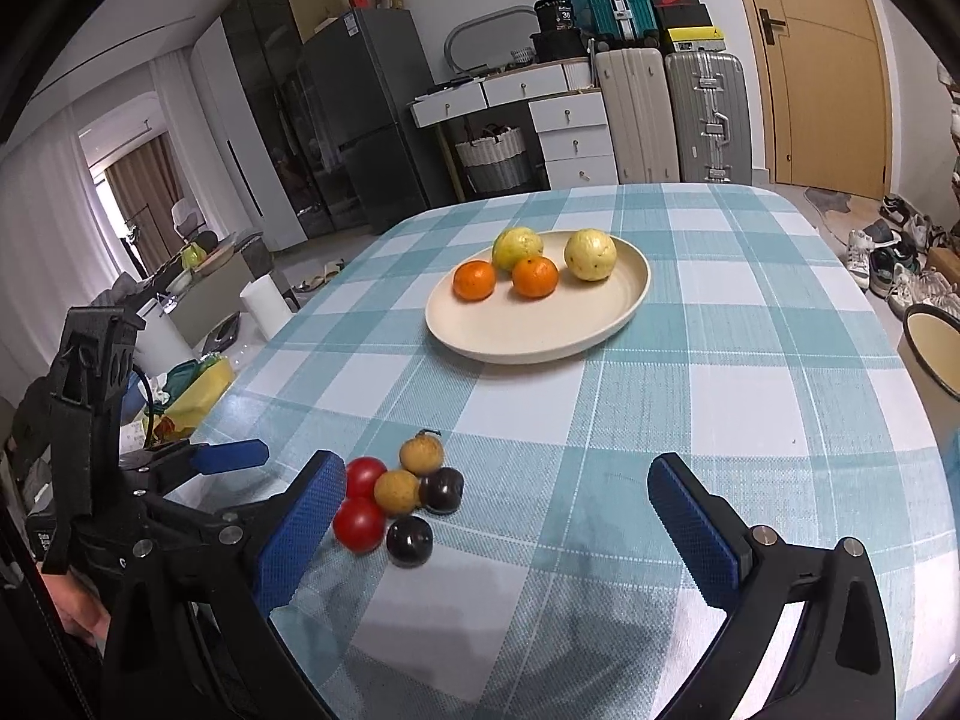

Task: Organize fruits
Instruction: 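Lower the left gripper onto the large red tomato and close, then lift the red tomato with the left gripper while the right gripper grasps a dark plum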

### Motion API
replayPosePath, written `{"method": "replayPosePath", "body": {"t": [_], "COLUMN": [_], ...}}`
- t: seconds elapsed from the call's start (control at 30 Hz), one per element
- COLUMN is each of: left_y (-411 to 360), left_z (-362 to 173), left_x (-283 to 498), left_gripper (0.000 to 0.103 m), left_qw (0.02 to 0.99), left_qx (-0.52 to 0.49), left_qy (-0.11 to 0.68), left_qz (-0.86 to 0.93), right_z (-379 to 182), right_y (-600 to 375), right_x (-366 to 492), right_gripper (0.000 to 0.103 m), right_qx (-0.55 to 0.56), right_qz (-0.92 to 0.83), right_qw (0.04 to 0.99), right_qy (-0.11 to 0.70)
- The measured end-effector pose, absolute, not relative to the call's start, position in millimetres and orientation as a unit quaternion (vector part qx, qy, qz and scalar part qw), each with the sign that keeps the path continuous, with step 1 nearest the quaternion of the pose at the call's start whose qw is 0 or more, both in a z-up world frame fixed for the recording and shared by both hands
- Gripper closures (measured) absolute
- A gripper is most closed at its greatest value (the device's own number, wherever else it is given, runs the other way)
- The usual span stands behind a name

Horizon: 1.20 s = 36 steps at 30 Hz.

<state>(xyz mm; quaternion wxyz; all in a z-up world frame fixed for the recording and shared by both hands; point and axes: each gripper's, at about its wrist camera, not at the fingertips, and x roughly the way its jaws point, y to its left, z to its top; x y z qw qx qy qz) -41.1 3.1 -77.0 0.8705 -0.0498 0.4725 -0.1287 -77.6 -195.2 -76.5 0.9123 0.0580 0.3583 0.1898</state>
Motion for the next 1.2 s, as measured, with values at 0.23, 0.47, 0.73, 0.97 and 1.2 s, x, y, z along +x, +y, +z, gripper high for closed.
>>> {"method": "replayPosePath", "body": {"t": [0.23,0.47,0.73,0.97,1.2], "left_y": [-5.4,-8.4,-12.5,-16.9,-18.2], "left_z": [-86.7,-91.9,-93.8,-92.5,-91.5], "left_x": [-37.8,-34.3,-33.3,-34.5,-37.2], "left_gripper": [0.003,0.009,0.036,0.075,0.076], "left_qw": [0.859,0.852,0.842,0.835,0.831], "left_qx": [-0.046,-0.051,-0.067,-0.065,-0.064], "left_qy": [0.491,0.5,0.504,0.507,0.508], "left_qz": [-0.134,-0.146,-0.18,-0.202,-0.217], "right_z": [-79.0,-83.2,-85.0,-85.1,-84.3], "right_y": [-196.2,-199.5,-201.0,-201.4,-199.7], "right_x": [-77.4,-75.3,-74.7,-74.9,-74.3], "right_gripper": [0.0,0.0,0.0,0.0,0.0], "right_qx": [0.06,0.066,0.069,0.069,0.065], "right_qz": [0.19,0.188,0.187,0.187,0.187], "right_qw": [0.911,0.908,0.906,0.906,0.906], "right_qy": [0.362,0.368,0.372,0.373,0.373]}}
